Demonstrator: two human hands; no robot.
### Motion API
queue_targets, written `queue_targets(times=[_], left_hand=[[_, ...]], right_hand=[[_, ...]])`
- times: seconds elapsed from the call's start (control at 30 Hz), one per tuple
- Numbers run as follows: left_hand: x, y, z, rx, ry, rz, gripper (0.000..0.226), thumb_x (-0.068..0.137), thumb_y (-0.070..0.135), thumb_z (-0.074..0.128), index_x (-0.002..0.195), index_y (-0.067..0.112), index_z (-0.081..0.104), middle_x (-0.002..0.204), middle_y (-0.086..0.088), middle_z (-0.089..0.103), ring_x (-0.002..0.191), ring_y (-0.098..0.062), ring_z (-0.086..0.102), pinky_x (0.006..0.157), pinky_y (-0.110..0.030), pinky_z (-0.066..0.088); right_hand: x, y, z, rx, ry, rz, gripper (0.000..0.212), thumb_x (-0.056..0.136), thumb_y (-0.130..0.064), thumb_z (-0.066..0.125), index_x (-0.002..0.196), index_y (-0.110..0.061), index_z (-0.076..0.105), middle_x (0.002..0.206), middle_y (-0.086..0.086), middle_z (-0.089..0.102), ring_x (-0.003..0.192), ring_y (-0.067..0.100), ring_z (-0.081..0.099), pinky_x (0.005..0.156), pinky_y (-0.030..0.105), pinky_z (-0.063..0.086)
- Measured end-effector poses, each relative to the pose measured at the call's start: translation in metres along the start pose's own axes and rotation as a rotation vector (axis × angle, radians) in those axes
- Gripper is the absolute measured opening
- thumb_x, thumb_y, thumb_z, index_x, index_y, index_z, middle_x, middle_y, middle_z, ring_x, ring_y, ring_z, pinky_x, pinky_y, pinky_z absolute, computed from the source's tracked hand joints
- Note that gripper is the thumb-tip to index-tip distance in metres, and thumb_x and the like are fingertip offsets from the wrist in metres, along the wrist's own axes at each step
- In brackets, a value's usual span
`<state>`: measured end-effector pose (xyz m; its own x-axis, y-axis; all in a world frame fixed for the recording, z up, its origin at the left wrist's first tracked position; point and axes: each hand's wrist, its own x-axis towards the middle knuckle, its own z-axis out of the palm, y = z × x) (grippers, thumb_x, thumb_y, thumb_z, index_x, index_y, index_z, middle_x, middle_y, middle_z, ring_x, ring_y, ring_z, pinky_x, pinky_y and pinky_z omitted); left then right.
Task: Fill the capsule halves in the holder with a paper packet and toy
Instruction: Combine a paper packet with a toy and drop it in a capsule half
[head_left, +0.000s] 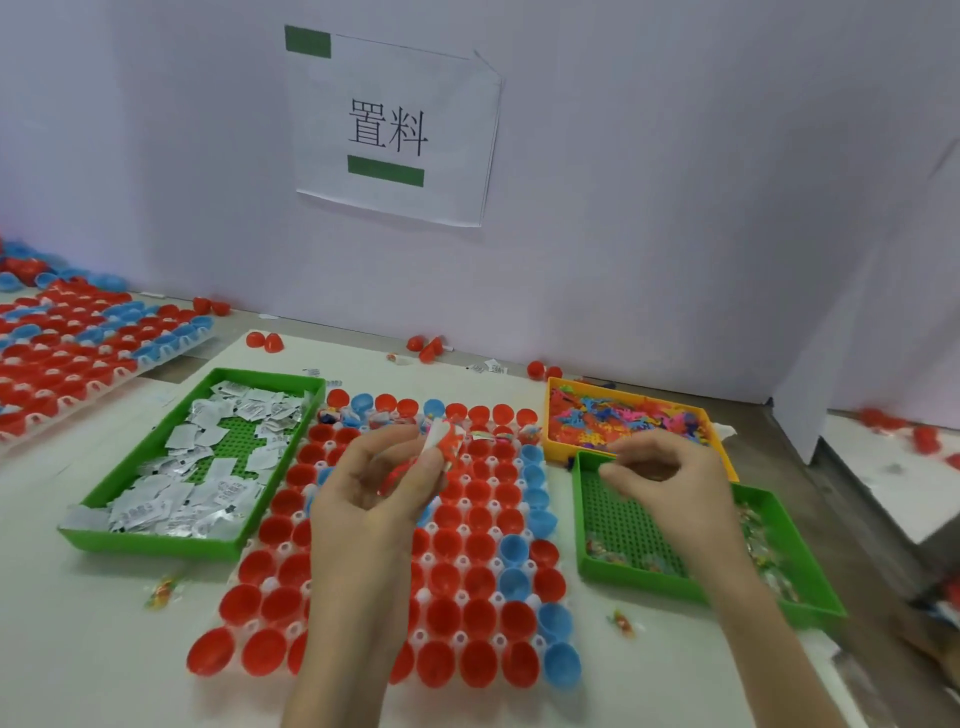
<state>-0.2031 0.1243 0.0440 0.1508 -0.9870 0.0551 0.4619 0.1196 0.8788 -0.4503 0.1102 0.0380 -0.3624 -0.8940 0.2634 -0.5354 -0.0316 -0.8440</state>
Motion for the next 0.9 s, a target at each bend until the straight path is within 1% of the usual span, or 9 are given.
queue_targets(times=[0.03, 0.13, 0.27, 0.37, 0.47, 0.53, 0.63, 0.77, 0.9], left_hand=[[-0.002, -0.003, 0.002, -0.014, -0.016, -0.005, 0.033, 0.052, 0.036, 0.083, 0.084, 0.030, 0.077, 0.080, 0.005, 0.071, 0.080, -0.012, 0.070, 0.073, -0.021, 0.056], [-0.008, -0.005, 0.005, -0.004, -0.067, -0.012, 0.037, 0.051, 0.038, 0.085, 0.085, 0.030, 0.076, 0.080, 0.004, 0.072, 0.078, -0.013, 0.070, 0.070, -0.020, 0.056], [-0.010, 0.001, -0.006, 0.051, -0.092, -0.012, 0.038, 0.052, 0.039, 0.085, 0.087, 0.029, 0.075, 0.082, -0.001, 0.074, 0.079, -0.017, 0.071, 0.068, -0.022, 0.056], [-0.003, 0.010, -0.025, 0.059, -0.113, -0.015, 0.036, 0.050, 0.040, 0.084, 0.083, 0.030, 0.075, 0.081, -0.001, 0.074, 0.074, -0.015, 0.071, 0.064, -0.020, 0.055], [0.008, 0.016, -0.047, 0.102, -0.140, 0.009, 0.033, 0.053, 0.037, 0.084, 0.083, 0.028, 0.075, 0.082, -0.006, 0.075, 0.074, -0.020, 0.073, 0.064, -0.022, 0.056], [0.011, 0.017, -0.057, 0.126, -0.134, 0.015, 0.029, 0.056, 0.033, 0.084, 0.083, 0.026, 0.074, 0.082, -0.006, 0.075, 0.074, -0.019, 0.074, 0.064, -0.022, 0.057], [0.015, 0.020, -0.071, 0.167, -0.146, 0.078, 0.025, 0.058, 0.033, 0.084, 0.079, 0.025, 0.073, 0.081, -0.002, 0.075, 0.073, -0.011, 0.072, 0.064, -0.017, 0.055], [0.015, 0.013, -0.087, 0.173, -0.114, 0.103, 0.021, 0.063, 0.026, 0.085, 0.079, 0.023, 0.072, 0.083, -0.003, 0.075, 0.077, -0.012, 0.072, 0.067, -0.018, 0.055], [0.011, 0.008, -0.082, 0.116, -0.067, 0.063, 0.022, 0.061, 0.031, 0.084, 0.079, 0.024, 0.074, 0.081, -0.005, 0.074, 0.074, -0.013, 0.071, 0.063, -0.019, 0.055]], right_hand=[[-0.005, -0.013, 0.008, 0.093, -0.015, -0.030, 0.023, 0.074, -0.008, 0.086, 0.083, -0.025, 0.074, 0.078, -0.007, 0.075, 0.072, 0.009, 0.070, 0.067, 0.023, 0.058], [-0.021, -0.057, 0.033, 0.408, -0.088, -0.096, 0.019, 0.073, -0.006, 0.085, 0.083, -0.017, 0.074, 0.080, -0.001, 0.075, 0.072, 0.013, 0.069, 0.063, 0.022, 0.057], [-0.037, -0.093, 0.066, 0.570, -0.219, -0.199, 0.018, 0.075, 0.003, 0.080, 0.085, -0.009, 0.072, 0.078, -0.006, 0.071, 0.074, 0.008, 0.063, 0.072, 0.019, 0.054], [-0.043, -0.105, 0.084, 0.671, -0.271, -0.133, 0.018, 0.076, 0.004, 0.078, 0.087, -0.009, 0.071, 0.082, -0.004, 0.070, 0.079, 0.013, 0.063, 0.075, 0.022, 0.054], [-0.049, -0.111, 0.103, 0.612, -0.303, -0.097, 0.013, 0.082, -0.004, 0.075, 0.086, -0.016, 0.072, 0.085, -0.005, 0.072, 0.085, 0.011, 0.068, 0.077, 0.023, 0.054], [-0.054, -0.113, 0.111, 0.579, -0.342, -0.060, 0.004, 0.086, -0.018, 0.071, 0.087, -0.021, 0.074, 0.089, -0.005, 0.074, 0.091, 0.010, 0.070, 0.078, 0.023, 0.055], [-0.066, -0.114, 0.117, 0.622, -0.366, -0.036, 0.018, 0.085, -0.031, 0.067, 0.096, -0.019, 0.074, 0.097, -0.001, 0.075, 0.099, 0.016, 0.071, 0.083, 0.031, 0.058], [-0.083, -0.108, 0.125, 0.483, -0.316, -0.100, 0.021, 0.072, -0.022, 0.080, 0.093, -0.021, 0.075, 0.097, 0.000, 0.077, 0.096, 0.016, 0.073, 0.087, 0.027, 0.058], [-0.080, -0.109, 0.126, 0.511, -0.274, -0.126, 0.018, 0.074, -0.009, 0.080, 0.090, -0.015, 0.074, 0.092, 0.003, 0.078, 0.090, 0.017, 0.074, 0.081, 0.024, 0.058]])
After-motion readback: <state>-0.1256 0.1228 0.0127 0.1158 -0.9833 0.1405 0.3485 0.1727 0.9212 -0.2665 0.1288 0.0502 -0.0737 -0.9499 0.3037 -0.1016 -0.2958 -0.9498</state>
